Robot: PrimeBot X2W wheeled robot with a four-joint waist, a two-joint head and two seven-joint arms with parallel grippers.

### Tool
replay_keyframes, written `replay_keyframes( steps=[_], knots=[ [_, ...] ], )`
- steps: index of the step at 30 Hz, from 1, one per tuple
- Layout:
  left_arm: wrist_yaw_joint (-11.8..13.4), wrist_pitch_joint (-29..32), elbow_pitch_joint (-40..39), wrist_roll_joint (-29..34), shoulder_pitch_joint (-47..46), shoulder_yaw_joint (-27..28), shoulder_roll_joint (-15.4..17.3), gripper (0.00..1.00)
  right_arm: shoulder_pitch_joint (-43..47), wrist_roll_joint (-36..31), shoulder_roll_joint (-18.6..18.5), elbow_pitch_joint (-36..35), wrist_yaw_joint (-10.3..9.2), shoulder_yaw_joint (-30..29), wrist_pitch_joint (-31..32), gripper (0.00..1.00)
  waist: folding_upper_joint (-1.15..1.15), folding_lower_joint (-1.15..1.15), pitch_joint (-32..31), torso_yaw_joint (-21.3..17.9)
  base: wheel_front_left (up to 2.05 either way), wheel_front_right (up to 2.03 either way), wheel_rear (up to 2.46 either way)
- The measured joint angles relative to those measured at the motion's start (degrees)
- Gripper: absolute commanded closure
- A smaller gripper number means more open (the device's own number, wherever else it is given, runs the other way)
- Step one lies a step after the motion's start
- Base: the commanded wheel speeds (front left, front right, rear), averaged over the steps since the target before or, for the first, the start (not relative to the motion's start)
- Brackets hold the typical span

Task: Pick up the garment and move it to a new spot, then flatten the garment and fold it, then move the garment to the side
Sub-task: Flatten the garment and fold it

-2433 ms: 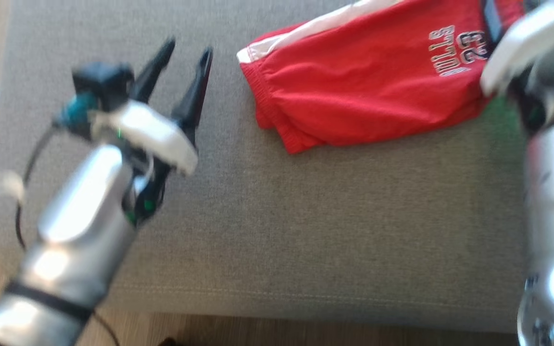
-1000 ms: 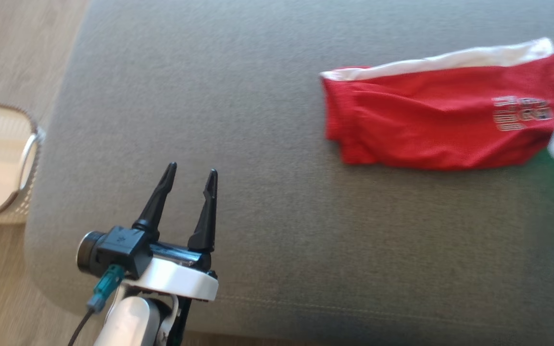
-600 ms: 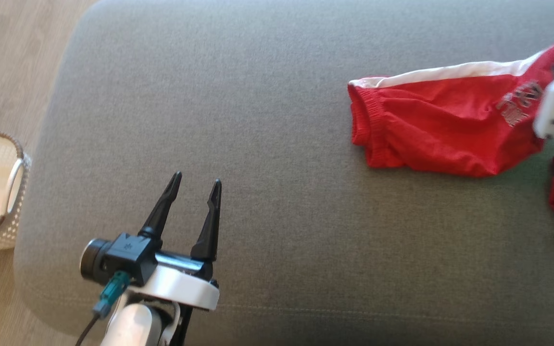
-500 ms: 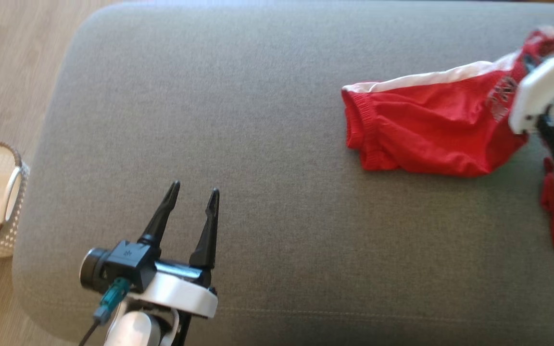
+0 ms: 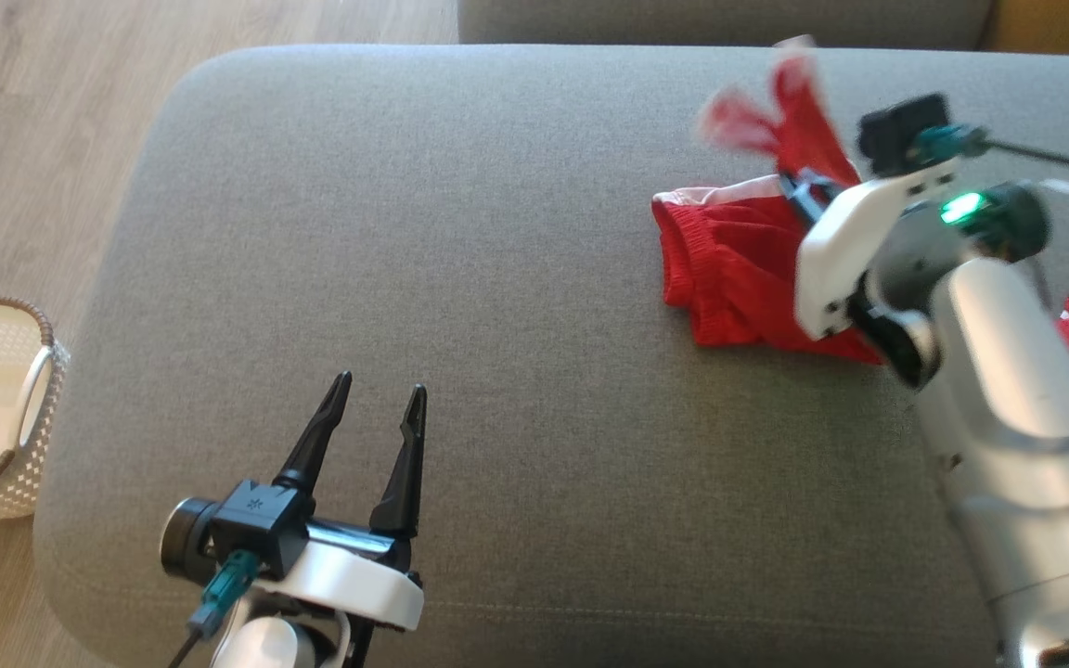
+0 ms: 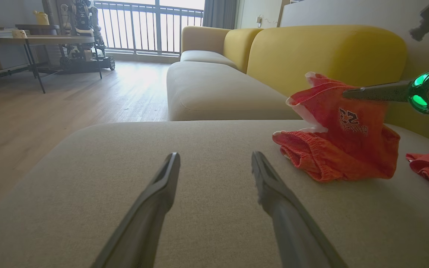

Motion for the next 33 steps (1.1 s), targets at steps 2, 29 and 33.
replay_keyframes(
  steps=[2,29,33],
  knots=[
    [-0.04,0.00,0.01,0.00,-0.01,-0.03,-0.09,0.00,0.98,0.49,1.58,-0.18,0.00,0.48,0.00,1.00,0.00,0.00,0.34,0.04,0.00,0.00,0.00],
    [3.02,0.01,-0.21,-2.64,2.78,3.39,-1.16,0.00,26.96,-6.47,5.93,-15.16,0.00,-15.85,-30.09,0.00,0.00,0.00,-3.87,0.71,0.00,0.00,0.00],
    [4.07,0.01,-1.58,-2.60,5.24,4.94,-1.19,0.00,33.52,-8.66,6.37,-18.19,0.00,-17.33,-32.38,0.00,0.00,0.00,-6.19,-0.49,0.00,0.00,0.00]
  ],
)
